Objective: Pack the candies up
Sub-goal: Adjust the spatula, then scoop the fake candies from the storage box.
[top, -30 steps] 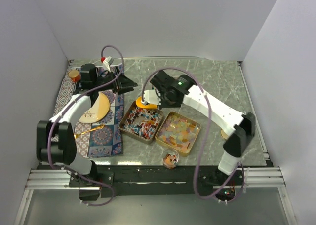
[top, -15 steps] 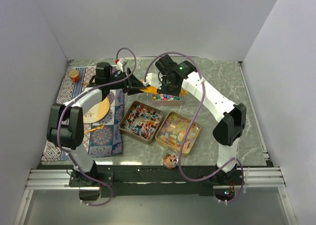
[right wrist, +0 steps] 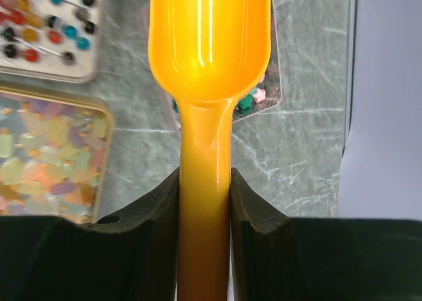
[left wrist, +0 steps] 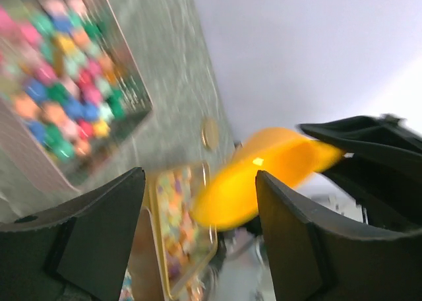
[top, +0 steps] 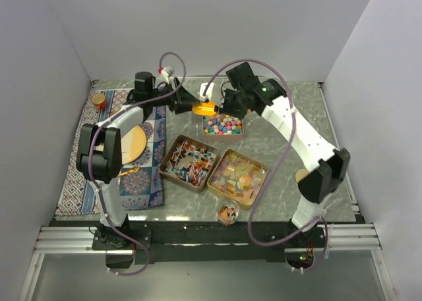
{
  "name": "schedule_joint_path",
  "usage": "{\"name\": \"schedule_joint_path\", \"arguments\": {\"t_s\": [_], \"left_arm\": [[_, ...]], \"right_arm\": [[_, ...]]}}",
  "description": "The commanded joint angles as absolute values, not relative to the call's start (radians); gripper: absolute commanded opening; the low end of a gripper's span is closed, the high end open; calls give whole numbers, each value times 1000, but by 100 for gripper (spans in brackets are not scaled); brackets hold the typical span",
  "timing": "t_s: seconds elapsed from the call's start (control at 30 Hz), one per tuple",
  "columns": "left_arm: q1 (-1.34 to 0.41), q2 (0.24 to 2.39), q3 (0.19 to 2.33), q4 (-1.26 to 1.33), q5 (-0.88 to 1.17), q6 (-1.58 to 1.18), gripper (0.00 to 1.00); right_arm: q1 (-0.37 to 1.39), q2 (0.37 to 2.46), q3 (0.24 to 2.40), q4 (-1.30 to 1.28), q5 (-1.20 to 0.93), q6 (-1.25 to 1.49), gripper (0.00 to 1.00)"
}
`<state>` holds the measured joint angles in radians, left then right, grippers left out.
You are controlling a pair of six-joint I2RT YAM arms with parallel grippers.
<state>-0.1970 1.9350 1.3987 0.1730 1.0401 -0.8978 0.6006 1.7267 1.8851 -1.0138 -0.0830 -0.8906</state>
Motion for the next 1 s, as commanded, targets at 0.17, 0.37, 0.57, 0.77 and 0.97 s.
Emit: {"name": "schedule_joint_path", "arguments": {"t_s": [0.17,0.37,0.57,0.77,0.97], "left_arm": [[-101,2025,1505,388,948,-1002,74],[-112,2060,1528,213,890,-880,72],[-109,2043,1491,204,903,-874,72],[-86,2007,1457,189,916,-858,72],[-54,1942,1384,160,923,-825,71]], "right_arm": [[471,2026,2069,-1097,84,-1044,0],[450,2137,2183,-1126,193,-1172,0],[439,2172,2229,-1129,301,-1317,0],[426,2143,2106,-1040,394,-1497,0],[426,2187,2147,-1058,460,-1589,0]]}}
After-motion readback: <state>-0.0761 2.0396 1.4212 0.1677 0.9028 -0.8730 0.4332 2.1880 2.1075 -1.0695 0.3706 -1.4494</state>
